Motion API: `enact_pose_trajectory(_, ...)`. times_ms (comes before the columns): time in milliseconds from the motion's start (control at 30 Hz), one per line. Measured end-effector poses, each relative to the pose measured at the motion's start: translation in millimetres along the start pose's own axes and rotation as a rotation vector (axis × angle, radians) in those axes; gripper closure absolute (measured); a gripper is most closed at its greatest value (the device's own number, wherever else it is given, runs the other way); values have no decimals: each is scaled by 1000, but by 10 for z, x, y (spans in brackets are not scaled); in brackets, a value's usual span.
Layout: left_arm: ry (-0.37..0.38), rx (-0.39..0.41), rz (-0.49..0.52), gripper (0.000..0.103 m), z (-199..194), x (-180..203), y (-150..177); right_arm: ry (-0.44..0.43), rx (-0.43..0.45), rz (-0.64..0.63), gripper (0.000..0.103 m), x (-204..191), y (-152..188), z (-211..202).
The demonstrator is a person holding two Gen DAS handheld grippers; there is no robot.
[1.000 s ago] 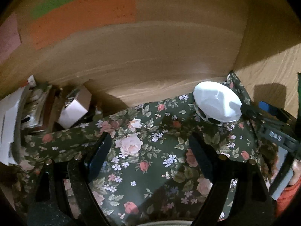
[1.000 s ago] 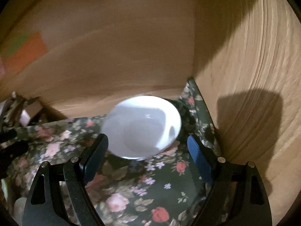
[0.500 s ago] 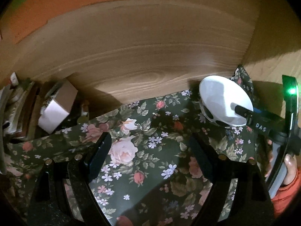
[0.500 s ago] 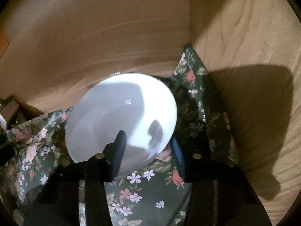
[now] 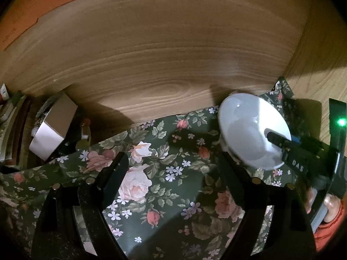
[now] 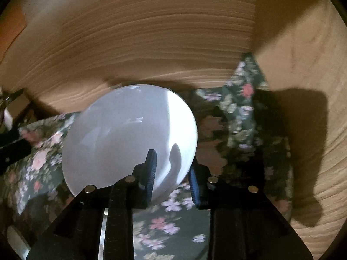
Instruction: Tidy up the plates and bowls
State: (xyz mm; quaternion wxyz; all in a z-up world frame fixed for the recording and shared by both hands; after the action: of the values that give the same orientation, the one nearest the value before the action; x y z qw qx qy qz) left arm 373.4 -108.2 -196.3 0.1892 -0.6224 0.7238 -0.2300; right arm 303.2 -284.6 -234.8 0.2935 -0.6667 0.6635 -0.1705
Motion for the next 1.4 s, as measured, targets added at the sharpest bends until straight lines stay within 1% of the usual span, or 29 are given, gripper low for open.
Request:
enact_pose_trajectory(167,-7,-19,-3,18,59,-20,26,-71,-31,-72,82,-320,131,-48)
enact_pose_trajectory(267,-10,-49,-9,19,128,-42,73,-110,-49,-110,84,-493,230,-106)
enact_pose_trajectory(300,-10,-61,-12,21,155,-49,96,-126,-54,-121,84,-555,271,-141)
enact_pose_trajectory(333,-12,-75,-12,27,182,-54,124,-138,-59,-128,84,-578,264,-145)
enact_pose_trajectory(400,-11,-103,-3,34,226,-49,177,-158,-70,-136,84,-600,317,-151)
enact_pose_trajectory(533,2,-154,16,43,306,-20,294,-167,-76,-114,83,-605,381,-221)
enact_pose_trajectory(567,3,-160,23,45,315,-9,315,-154,-67,-103,82,-582,388,-245)
enact_pose_trajectory(600,1,-164,29,49,316,7,335,-142,-61,-100,79,-573,395,-263)
enact_pose_trajectory(633,2,-171,36,54,327,19,356,-143,-60,-101,78,-582,394,-245)
enact_pose_trajectory(667,6,-176,39,56,342,24,371,-148,-67,-97,77,-587,414,-241)
enact_pose_trajectory(733,16,-189,42,63,365,40,400,-163,-83,-84,77,-582,381,-179)
enact_pose_trajectory(800,26,-205,44,68,401,58,427,-172,-89,-80,77,-675,343,-74)
enact_pose_trajectory(867,51,-210,49,74,418,87,437,-177,-88,-81,78,-706,372,-10)
enact_pose_trajectory(933,54,-200,67,83,402,132,431,-159,-74,-85,79,-701,390,-32)
enact_pose_trajectory(1000,24,-181,95,83,383,166,421,-148,-73,-87,79,-714,389,-25)
enact_pose_trajectory(1067,11,-166,113,83,369,192,408,-157,-74,-79,80,-713,395,-37)
enact_pose_trajectory(1167,17,-155,111,83,301,181,396,-168,-56,-67,80,-713,395,-98)
enact_pose_trajectory(1233,23,-144,110,83,213,164,387,-160,-38,-70,80,-705,397,-164)
enact_pose_trajectory(1400,13,-90,120,83,-20,155,359,-170,11,-66,80,-738,356,-363)
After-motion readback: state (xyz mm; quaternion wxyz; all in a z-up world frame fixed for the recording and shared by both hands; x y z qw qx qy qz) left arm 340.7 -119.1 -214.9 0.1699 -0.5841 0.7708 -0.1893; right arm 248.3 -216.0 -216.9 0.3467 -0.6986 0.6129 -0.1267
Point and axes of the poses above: each gripper's, at about its wrist camera, not at the fingertips, and z roughly the way its jaws point, x to its right, y to its underside, the point moved 7 cm from there along z, roughly the way its jaws point, and after that the axes turned 3 degrees about -y, right-handed, at the moved point
